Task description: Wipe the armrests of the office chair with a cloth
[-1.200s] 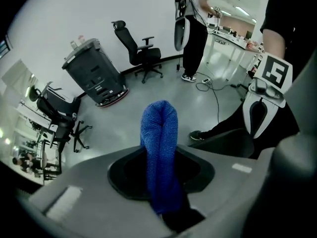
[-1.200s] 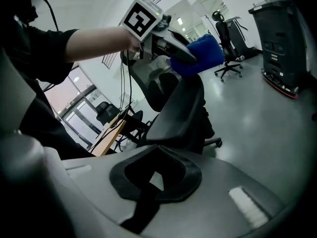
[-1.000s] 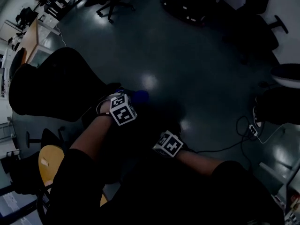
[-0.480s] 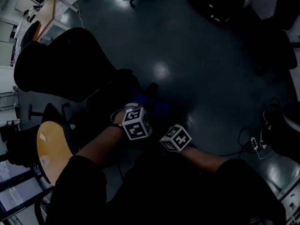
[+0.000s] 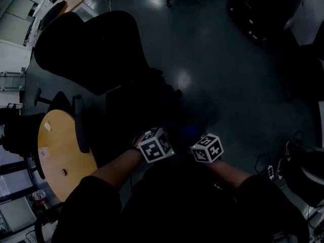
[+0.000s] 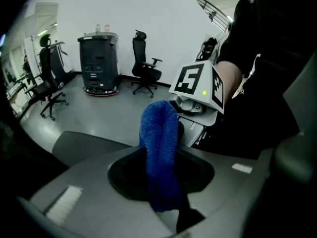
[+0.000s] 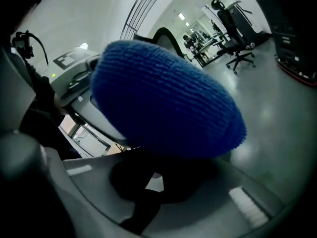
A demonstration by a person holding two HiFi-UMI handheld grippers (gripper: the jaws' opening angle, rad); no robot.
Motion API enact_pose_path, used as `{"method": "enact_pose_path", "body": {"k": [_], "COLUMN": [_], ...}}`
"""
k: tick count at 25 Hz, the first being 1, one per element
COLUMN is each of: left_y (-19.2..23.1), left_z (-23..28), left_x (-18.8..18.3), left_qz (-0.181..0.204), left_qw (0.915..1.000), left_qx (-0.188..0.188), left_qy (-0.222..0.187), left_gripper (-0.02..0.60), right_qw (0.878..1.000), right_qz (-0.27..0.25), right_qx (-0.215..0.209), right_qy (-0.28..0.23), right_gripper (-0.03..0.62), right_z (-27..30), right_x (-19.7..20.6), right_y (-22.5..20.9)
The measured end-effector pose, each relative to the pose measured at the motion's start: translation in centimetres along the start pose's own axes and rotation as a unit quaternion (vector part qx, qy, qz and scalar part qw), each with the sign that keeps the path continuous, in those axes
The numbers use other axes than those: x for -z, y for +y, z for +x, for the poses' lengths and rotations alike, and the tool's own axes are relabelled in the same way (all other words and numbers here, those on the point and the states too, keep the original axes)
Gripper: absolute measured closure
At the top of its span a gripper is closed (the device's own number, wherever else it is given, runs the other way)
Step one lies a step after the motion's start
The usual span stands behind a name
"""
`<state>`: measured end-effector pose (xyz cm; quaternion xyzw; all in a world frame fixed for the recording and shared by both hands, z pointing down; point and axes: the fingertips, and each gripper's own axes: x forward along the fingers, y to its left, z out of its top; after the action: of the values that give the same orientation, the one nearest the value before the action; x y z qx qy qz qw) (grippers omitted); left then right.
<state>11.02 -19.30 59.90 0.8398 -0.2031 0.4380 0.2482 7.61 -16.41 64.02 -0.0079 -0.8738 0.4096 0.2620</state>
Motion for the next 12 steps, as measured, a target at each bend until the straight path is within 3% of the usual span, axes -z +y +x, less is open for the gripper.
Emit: {"method": "enact_pose_path", "body": {"k": [4,8,12], "left_y": [1.0,2.9,3.8], "left_z": [-3.6,-7.8,-14.1], "left_x": [2.5,8.0,15.0], "left_qz": [-0.039,-0.083,-0.082], "left_qw": [0.9978,0.9907,0.9837], "left_qx": [-0.022,-0.059,-0.109], "left_qy": [-0.048,-0.091,-0.117], "left_gripper": [0.457,0.457,0.456], "right_qw": [0.999,0.997,0.994], "right_qz": [-0.022,-0.032,-0.052], "right_qx": [0.023,0.055,0.087], "right_qy": [-0.019,-0.041,-0.035], "right_gripper": [0.589,0.589,0.589], "right_z": [1.0,2.8,7.1], "right_x": [-1.1,-2.3,-2.3], "right_y": [1.2,2.5,6.4]}}
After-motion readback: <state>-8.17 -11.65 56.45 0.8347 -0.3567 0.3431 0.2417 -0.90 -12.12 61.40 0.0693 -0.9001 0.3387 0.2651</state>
